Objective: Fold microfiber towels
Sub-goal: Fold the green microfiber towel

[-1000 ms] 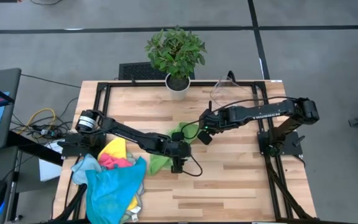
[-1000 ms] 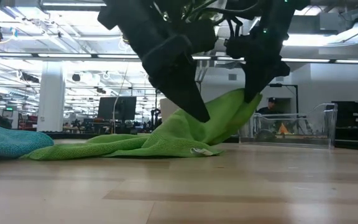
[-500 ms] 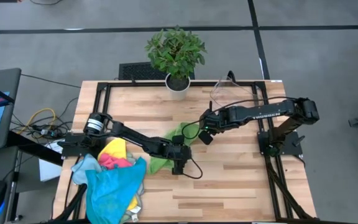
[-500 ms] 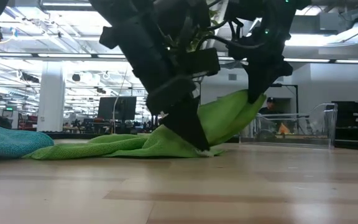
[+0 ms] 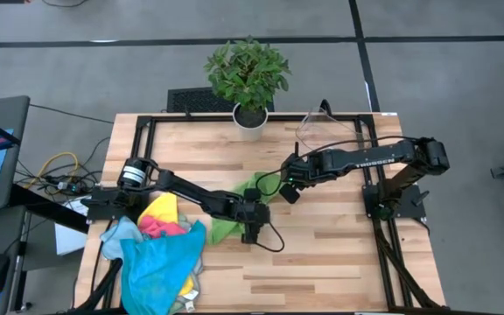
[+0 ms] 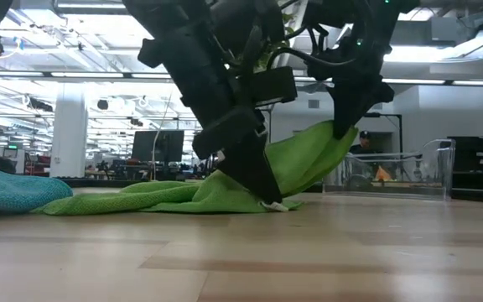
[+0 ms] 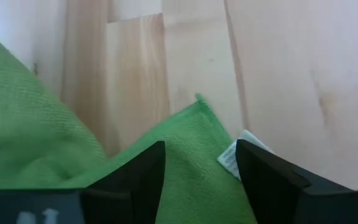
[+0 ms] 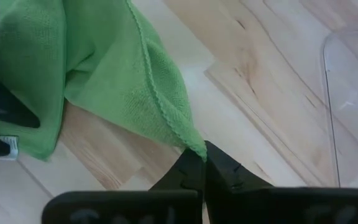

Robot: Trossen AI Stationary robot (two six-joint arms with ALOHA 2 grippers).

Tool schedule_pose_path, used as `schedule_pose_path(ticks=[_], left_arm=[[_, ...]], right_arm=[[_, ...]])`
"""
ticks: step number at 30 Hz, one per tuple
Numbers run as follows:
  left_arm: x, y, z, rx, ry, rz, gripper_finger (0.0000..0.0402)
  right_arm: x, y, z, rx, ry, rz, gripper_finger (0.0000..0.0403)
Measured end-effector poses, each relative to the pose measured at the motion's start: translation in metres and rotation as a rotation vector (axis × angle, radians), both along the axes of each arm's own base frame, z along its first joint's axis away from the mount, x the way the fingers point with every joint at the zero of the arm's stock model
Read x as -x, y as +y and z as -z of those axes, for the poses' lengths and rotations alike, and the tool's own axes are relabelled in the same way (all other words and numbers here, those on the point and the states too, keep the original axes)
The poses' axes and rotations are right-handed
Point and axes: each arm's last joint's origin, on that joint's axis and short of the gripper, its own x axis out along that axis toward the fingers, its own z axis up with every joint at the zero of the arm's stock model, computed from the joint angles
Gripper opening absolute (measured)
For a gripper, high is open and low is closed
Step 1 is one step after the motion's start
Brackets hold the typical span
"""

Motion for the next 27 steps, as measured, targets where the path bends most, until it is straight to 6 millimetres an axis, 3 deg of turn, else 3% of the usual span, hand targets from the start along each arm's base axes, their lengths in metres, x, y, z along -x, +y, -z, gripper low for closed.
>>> schedule_pose_path(ticks=[4, 12, 16, 21, 27], left_arm=[[-0.003, -0.001, 0.010, 0.025, 0.008, 0.019, 0.0194], [-0.006, -0.001, 0.008, -0.016, 0.026, 0.006, 0.0182], [-0.004, 0.000, 0.009, -0.019, 0.043, 0.004, 0.0130], [-0.003, 0.000, 0.010, -0.018, 0.051, -0.024, 0.0021], [0.014, 0.004, -0.007, 0.016, 0.140, -0.118, 0.0002]], right_arm=[[0.000, 0.000, 0.000, -0.002, -0.003, 0.009, 0.0018], [0.000, 0.000, 0.000, -0.004, -0.007, 0.015, 0.0025], [0.000, 0.000, 0.000, -0.005, -0.003, 0.015, 0.0015], [0.000, 0.000, 0.000, -0.005, 0.001, 0.015, 0.0022], [0.005, 0.001, 0.001, -0.027, 0.047, 0.009, 0.0011]])
